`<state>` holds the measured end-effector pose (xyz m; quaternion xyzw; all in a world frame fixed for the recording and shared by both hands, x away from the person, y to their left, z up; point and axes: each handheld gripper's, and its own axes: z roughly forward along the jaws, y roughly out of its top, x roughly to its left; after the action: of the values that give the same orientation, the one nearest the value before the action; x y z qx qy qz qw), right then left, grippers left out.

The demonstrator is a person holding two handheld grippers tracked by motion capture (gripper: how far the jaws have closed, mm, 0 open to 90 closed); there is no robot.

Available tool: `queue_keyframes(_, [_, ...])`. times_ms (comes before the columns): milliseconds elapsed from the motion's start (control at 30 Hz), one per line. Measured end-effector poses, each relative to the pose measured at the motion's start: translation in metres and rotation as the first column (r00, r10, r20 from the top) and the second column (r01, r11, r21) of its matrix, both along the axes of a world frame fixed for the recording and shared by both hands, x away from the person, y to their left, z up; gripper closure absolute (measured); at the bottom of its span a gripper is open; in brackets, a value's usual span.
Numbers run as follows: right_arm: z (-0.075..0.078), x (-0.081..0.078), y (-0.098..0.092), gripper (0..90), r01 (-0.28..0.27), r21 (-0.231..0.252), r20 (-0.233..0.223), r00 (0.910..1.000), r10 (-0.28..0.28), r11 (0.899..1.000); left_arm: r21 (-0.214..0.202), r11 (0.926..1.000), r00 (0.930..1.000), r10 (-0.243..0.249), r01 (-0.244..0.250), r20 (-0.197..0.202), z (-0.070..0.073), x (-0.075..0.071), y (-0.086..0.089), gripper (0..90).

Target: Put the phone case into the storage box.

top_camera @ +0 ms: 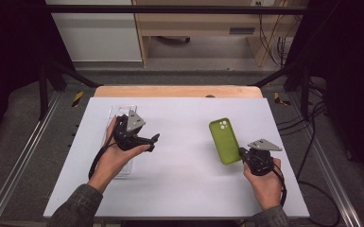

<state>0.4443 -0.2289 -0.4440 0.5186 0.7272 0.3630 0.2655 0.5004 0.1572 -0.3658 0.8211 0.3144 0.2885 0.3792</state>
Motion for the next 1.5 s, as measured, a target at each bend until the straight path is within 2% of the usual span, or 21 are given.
queue_keyframes(233, [0.001, -0.004, 0.003, 88.1, -0.002, -0.021, 0.032, 0.9995, 0.003, 1.000, 0.040, 0.9990, 0.9997, -0.022, 0.022, 0.003, 0.014, 0.012, -0.021, 5.1])
queue_keyframes(400, [0.000, -0.005, 0.006, 88.1, 0.000, -0.018, 0.040, 0.9992, 0.000, 1.000, 0.042, 0.9984, 0.9992, -0.039, 0.039, -0.004, 0.019, 0.015, -0.035, 5.1])
queue_keyframes(600, [0.000, -0.007, 0.009, 88.1, 0.004, -0.024, 0.064, 0.9979, -0.002, 1.000, 0.060, 0.9951, 0.9969, -0.077, 0.078, -0.015, 0.019, 0.018, -0.053, 5.0])
queue_keyframes(767, [0.000, -0.007, 0.013, 88.1, 0.002, -0.032, 0.074, 0.9973, 0.001, 0.999, 0.030, 0.9929, 0.9931, -0.114, 0.115, -0.026, 0.021, 0.021, -0.062, 5.0])
queue_keyframes(967, [-0.001, -0.008, 0.017, 88.1, 0.001, -0.038, 0.084, 0.9965, 0.003, 0.999, 0.060, 0.9870, 0.9884, -0.147, 0.149, -0.037, 0.023, 0.024, -0.077, 4.9])
queue_keyframes(1000, [-0.001, -0.009, 0.018, 88.1, -0.003, -0.051, 0.092, 0.9957, 0.008, 0.999, 0.067, 0.9865, 0.9885, -0.147, 0.149, -0.036, 0.023, 0.024, -0.079, 5.0])
queue_keyframes(1333, [-0.001, -0.013, 0.023, 88.1, -0.012, -0.060, 0.107, 0.9941, 0.018, 0.998, 0.082, 0.9809, 0.9841, -0.173, 0.176, -0.039, 0.023, 0.028, -0.105, 5.3])
queue_keyframes(1500, [-0.001, -0.014, 0.024, 88.1, -0.014, -0.061, 0.112, 0.9935, 0.020, 0.998, 0.079, 0.9816, 0.9844, -0.171, 0.174, -0.039, 0.023, 0.030, -0.115, 6.8])
